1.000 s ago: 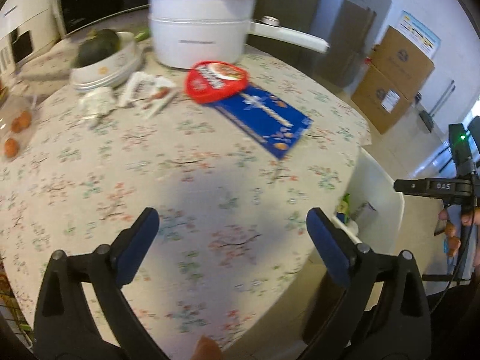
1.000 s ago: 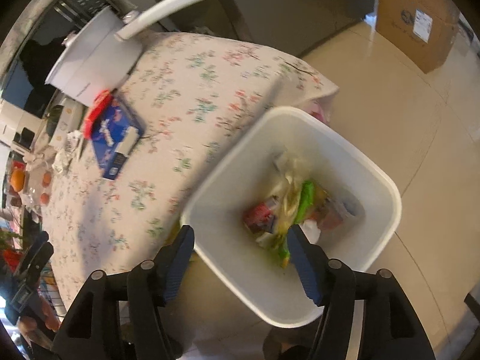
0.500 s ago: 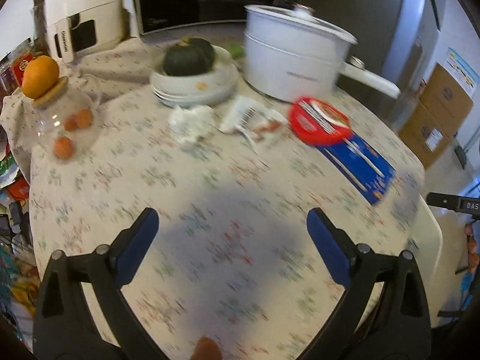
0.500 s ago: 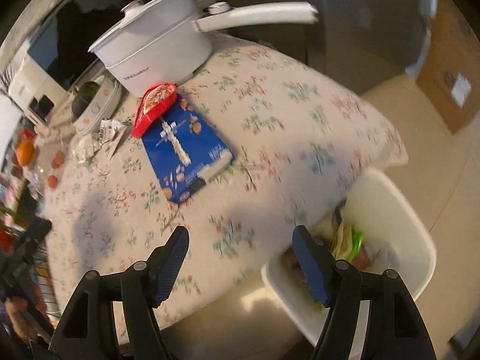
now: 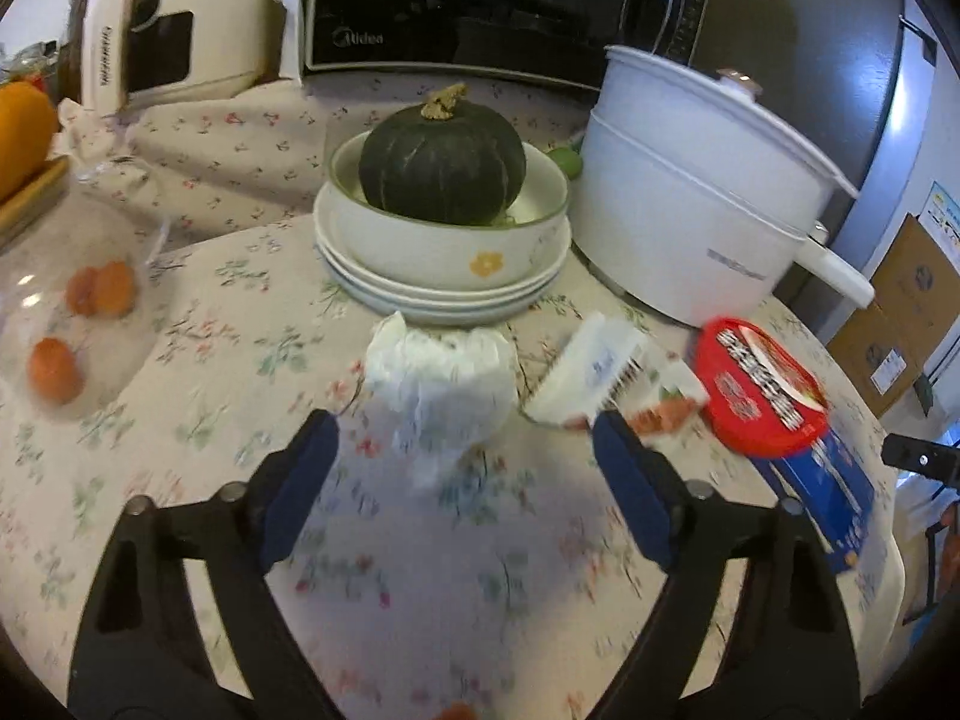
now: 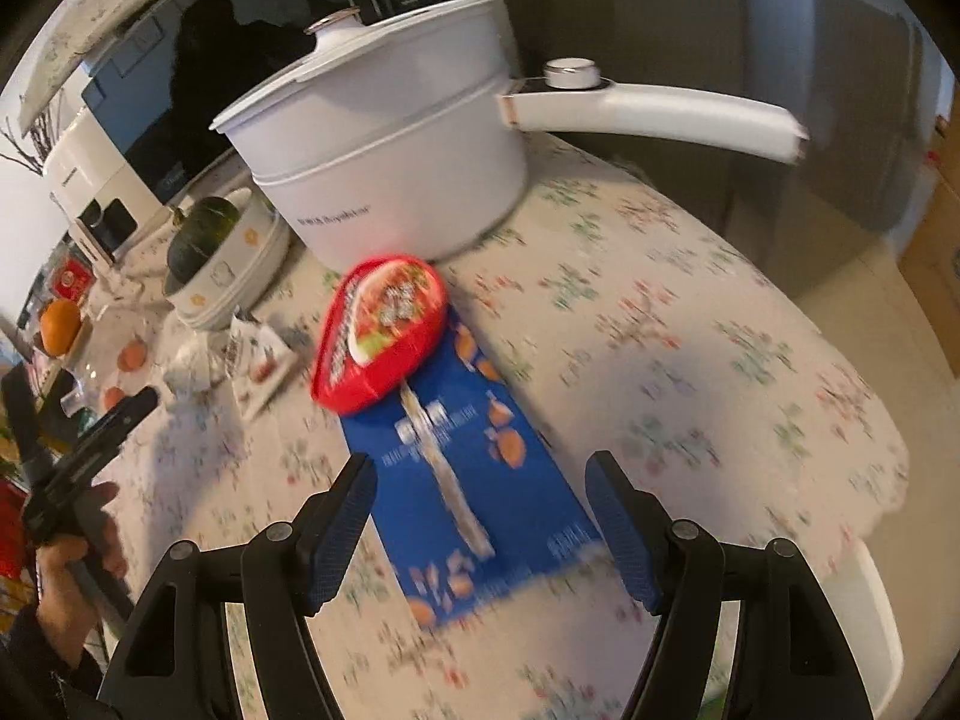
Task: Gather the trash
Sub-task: 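Grasp the crumpled white plastic bag with the left tool while the right tool grasps the red round lid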
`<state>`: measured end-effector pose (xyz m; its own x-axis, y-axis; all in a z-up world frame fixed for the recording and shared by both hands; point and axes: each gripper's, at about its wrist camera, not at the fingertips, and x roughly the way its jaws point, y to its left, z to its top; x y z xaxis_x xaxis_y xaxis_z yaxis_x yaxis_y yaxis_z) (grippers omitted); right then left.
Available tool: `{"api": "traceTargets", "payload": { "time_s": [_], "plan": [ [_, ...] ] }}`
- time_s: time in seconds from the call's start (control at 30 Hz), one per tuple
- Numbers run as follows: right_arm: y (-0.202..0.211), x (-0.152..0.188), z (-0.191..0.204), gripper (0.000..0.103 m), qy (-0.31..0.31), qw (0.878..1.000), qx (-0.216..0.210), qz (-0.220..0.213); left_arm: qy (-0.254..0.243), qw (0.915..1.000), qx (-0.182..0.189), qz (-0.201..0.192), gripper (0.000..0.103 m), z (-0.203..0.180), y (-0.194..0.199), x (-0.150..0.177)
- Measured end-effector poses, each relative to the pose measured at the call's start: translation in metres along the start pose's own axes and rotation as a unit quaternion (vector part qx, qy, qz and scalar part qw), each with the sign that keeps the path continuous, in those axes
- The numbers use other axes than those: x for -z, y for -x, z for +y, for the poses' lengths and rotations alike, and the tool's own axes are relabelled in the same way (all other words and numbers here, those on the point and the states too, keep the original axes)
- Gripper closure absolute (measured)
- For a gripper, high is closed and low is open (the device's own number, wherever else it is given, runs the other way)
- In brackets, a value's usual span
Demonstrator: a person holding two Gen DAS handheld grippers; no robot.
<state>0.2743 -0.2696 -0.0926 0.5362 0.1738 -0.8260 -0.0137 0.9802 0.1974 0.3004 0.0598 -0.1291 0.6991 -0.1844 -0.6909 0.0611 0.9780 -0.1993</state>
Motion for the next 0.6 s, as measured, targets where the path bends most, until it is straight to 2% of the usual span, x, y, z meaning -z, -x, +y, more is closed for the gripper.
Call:
{"api": "traceTargets", "payload": {
  "time_s": [0.23, 0.3, 0.37, 0.47, 0.6],
  "plan": [
    [-0.019, -0.01, 0.004, 0.03, 0.012, 1.0, -0.003, -0.003, 0.005, 1.0, 0.004, 0.007, 0.029, 0.003, -0.033, -0.005],
    [-0.022, -0.011, 0.002, 0.03, 0.01, 1.0, -0.002, -0.004, 0.005, 0.9998, 0.001, 0.019, 0.046, 0.005, -0.04, -0.006],
    [-0.024, -0.011, 0.0, 0.03, 0.005, 1.0, 0.0, -0.002, 0.009, 0.9997, -0.003, 0.023, 0.055, 0.008, -0.044, -0.007],
    [-0.027, -0.009, 0.001, 0.03, 0.001, 1.0, 0.003, 0.002, 0.022, 0.9997, -0.005, 0.014, 0.062, 0.011, -0.035, -0.008],
    [-0.027, -0.009, 0.005, 0.03, -0.006, 1.0, -0.002, -0.001, 0.05, 0.9987, 0.001, 0.012, 0.065, 0.012, -0.014, -0.002]
  ]
}}
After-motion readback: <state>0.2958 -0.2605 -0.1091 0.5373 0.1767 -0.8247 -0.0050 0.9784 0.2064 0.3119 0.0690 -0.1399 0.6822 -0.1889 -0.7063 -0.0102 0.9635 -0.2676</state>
